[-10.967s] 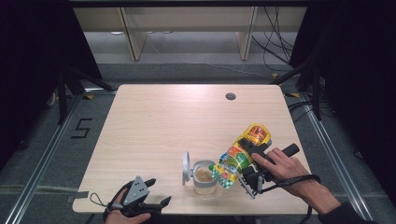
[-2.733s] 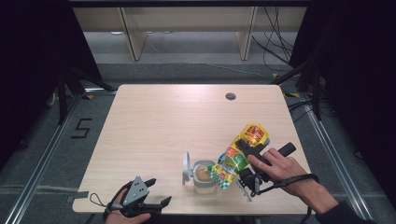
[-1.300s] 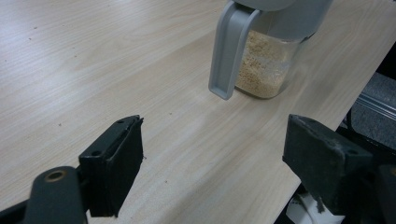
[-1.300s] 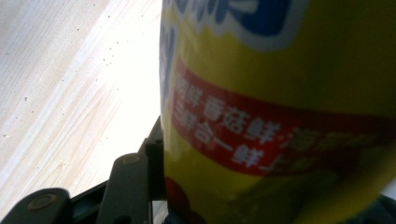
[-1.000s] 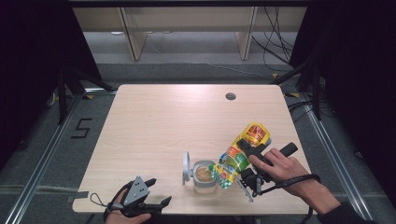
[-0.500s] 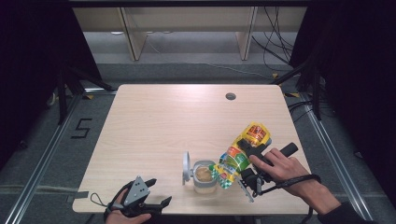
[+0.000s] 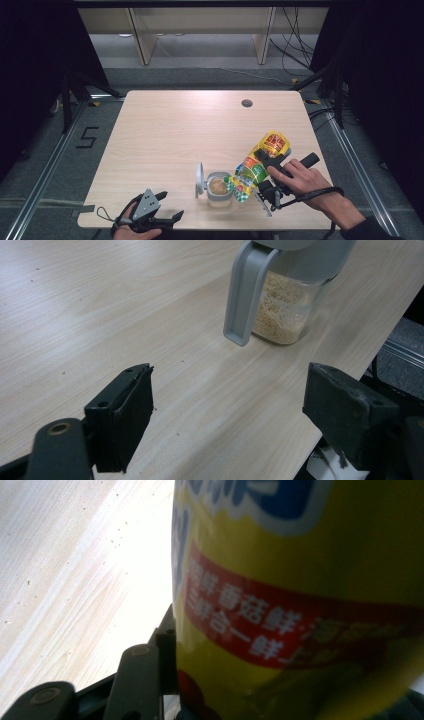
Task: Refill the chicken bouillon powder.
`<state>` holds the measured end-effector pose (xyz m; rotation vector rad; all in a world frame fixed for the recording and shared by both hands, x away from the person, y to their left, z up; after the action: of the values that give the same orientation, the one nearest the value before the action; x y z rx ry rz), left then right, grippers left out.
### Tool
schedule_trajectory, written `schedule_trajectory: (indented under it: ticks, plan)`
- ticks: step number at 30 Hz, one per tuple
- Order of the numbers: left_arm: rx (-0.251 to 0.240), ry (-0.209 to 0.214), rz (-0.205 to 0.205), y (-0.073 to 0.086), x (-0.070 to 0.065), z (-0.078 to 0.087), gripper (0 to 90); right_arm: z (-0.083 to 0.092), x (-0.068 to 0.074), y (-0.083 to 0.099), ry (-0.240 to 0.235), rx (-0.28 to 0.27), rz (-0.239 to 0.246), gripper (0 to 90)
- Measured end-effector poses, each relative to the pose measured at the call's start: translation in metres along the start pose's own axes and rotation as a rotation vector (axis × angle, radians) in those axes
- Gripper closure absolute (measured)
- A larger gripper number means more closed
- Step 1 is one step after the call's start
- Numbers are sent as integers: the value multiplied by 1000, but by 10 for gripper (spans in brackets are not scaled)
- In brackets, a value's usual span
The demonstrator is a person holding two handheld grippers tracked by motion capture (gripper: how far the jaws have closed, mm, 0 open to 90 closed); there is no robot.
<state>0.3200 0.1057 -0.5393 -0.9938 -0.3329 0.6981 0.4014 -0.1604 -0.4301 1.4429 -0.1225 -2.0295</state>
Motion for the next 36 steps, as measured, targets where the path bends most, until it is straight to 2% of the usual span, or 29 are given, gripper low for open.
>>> schedule_trajectory:
  ticks: [1,3,4,6,9,21,28,31,36]
  plan:
    - [-2,1,1,0,0,0,194,0,2,1,-5,4,-13,532]
    - [2,-3,0,0,0,0,194,0,0,0,0,0,3,532]
    - [-3,2,1,0,0,0,194,1,3,2,-7,12,-26,532]
    - [-1,1,1,0,0,0,194,0,0,0,0,1,1,532]
    - [3,-5,1,0,0,0,194,0,2,1,-6,4,-14,532]
    - [5,-2,-2,0,0,0,194,0,0,0,1,-5,15,532]
    - [3,3,-1,0,0,0,194,0,2,2,-5,5,-7,532]
    - [5,-2,-2,0,0,0,194,-1,0,1,-5,-5,15,533]
    - [4,-2,-1,0,0,0,194,0,1,1,-7,1,7,542]
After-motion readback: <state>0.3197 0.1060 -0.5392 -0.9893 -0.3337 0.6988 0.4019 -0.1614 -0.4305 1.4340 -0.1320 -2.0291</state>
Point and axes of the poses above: each handheld gripper's, and its own axes: z roughly backward along the jaws, y roughly out of its underside, x roughly to its left, the point moved 10 cm from there along -z, roughly forward along the jaws, and after that the axes turned 2 degrees about y, right-handed, at the moved point
